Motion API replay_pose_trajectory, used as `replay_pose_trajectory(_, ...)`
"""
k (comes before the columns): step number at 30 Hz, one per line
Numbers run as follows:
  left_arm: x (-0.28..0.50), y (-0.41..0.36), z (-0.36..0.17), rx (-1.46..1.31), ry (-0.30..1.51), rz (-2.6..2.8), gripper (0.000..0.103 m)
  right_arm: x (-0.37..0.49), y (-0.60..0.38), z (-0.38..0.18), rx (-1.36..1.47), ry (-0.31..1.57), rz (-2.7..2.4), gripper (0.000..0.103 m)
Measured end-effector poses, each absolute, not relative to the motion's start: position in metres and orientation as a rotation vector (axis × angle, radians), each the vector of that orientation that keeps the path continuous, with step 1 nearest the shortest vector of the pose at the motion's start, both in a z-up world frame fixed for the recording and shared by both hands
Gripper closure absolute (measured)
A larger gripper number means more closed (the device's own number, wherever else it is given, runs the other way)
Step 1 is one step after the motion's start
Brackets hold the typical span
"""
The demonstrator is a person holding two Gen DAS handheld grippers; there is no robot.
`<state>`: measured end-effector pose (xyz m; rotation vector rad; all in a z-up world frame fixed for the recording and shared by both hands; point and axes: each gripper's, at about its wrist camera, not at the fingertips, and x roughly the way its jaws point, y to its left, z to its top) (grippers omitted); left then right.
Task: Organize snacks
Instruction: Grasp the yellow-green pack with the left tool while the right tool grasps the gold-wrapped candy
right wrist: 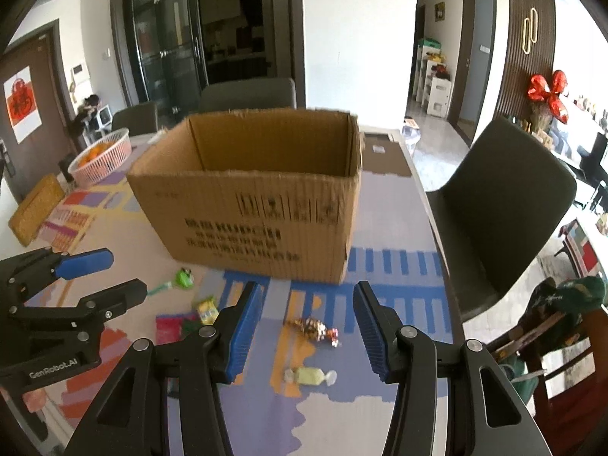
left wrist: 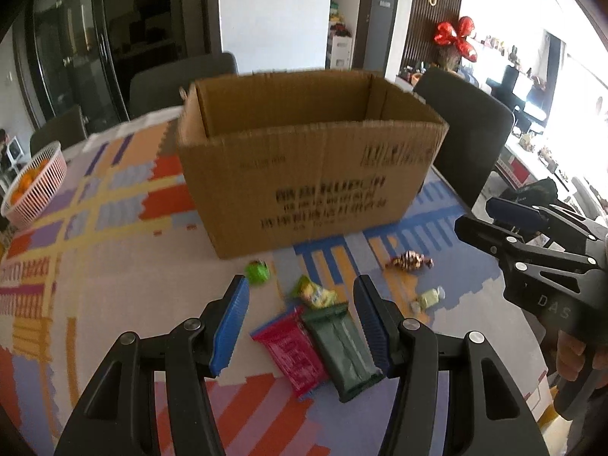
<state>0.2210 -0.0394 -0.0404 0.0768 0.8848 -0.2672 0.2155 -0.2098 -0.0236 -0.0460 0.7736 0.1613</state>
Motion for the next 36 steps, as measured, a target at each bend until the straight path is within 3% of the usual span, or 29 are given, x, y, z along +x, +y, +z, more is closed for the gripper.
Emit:
replay_pose_trajectory(25,0.266,-0.052,-0.118,0.011,1.079,-0.246,0.047,0.243,-0.213,-0.099,-0.111,0.969,0.199,0.052)
replay_pose_trajectory(36,0.292,-0.058,-0.134,-0.004,1.126,-0.243,0.053,0.258,-0.206,-0.108,-0.160,0.987,0.239,0.052)
